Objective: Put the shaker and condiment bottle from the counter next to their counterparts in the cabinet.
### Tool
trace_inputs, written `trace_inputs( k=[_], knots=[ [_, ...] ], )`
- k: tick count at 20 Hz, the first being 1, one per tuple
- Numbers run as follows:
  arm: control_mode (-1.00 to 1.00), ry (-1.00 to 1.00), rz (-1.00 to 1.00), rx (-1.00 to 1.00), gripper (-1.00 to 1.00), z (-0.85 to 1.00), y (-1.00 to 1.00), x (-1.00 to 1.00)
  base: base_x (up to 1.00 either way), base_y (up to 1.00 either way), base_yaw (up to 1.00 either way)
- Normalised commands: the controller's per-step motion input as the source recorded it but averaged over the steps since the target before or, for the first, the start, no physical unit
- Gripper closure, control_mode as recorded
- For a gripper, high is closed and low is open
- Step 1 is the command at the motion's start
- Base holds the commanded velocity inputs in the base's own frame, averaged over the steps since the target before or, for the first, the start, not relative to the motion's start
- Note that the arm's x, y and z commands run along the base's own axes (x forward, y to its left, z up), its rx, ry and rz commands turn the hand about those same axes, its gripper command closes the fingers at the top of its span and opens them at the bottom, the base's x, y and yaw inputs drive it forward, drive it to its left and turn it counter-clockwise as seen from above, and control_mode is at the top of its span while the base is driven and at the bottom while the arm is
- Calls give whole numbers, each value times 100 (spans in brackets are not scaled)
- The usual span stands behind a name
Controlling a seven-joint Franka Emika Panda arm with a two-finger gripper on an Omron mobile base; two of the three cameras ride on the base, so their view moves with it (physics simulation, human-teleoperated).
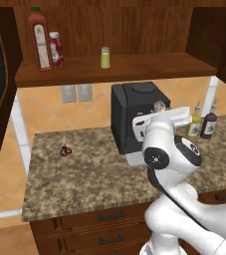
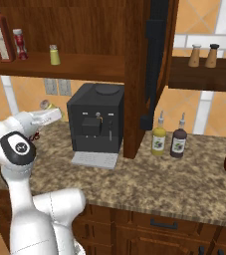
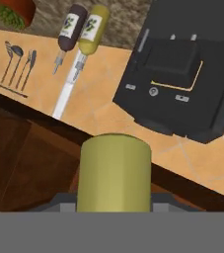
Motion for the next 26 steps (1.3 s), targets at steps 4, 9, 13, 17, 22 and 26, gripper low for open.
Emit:
trace_inputs(
  k=[4,9,13,17,22,26],
  knots=[
    [-100,0,1,9,100,100,1,-5,0,0,0],
    [-100,0,0,18,100,100,0,0,0,0,0],
    [-100,0,0,21,100,100,0,0,0,0,0],
    [-100,-1,5,21,100,45,18,0,0,0,0],
    [-100,-2,11,1,100,-12,17,3,0,0,0],
    [-100,0,18,15,100,-24,11,63,0,0,0]
  ],
)
